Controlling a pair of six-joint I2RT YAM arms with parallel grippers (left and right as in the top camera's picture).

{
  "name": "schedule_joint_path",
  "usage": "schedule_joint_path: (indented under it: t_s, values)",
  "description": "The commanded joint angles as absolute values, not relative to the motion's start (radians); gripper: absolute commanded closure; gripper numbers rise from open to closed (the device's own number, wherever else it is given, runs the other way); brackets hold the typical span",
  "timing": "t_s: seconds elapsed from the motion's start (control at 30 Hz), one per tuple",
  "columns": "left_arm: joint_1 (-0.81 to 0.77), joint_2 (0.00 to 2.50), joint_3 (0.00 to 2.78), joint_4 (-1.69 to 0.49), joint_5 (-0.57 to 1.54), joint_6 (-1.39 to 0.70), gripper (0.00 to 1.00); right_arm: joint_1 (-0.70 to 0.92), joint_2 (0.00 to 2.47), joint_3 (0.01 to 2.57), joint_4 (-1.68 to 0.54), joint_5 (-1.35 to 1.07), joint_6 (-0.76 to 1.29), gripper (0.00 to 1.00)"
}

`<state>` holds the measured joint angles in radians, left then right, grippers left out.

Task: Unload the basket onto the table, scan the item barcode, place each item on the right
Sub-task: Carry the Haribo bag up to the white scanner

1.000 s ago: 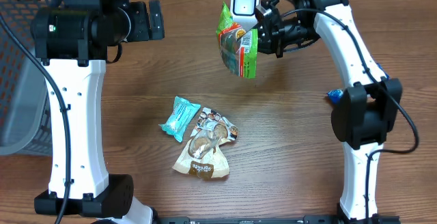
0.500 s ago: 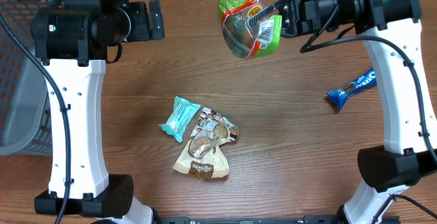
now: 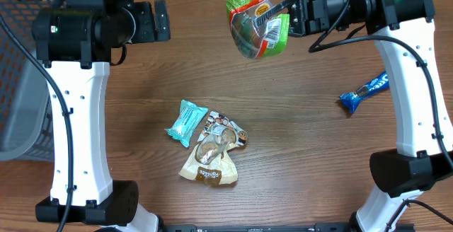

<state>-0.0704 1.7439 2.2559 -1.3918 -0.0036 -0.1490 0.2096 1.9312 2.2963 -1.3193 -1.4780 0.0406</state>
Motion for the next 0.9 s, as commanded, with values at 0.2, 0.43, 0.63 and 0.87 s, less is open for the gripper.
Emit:
schedule_joint_path:
  t_s: [0.2, 0.43, 0.63, 0.87]
  values:
    - [-0.072, 1.747, 2.253, -1.391, -0.003, -0.130, 0.00, 0.231, 1.926, 2.309, -1.277, -1.059, 0.038, 0.96]
    - [-0.072, 1.747, 2.253, -1.391, -0.003, -0.131, 0.00, 0.350, 1.950, 2.288, -1.162, -0.382, 0.038, 0.96]
    - [-0.072, 1.747, 2.253, -1.391, -0.003, -0.131, 0.00, 0.414, 2.014, 2.242, -0.956, 0.003, 0.038, 0.96]
    - [-0.072, 1.747, 2.253, -1.391, -0.003, -0.130, 0.00, 0.423, 2.162, 2.241, -0.728, 0.279, 0.038, 0.96]
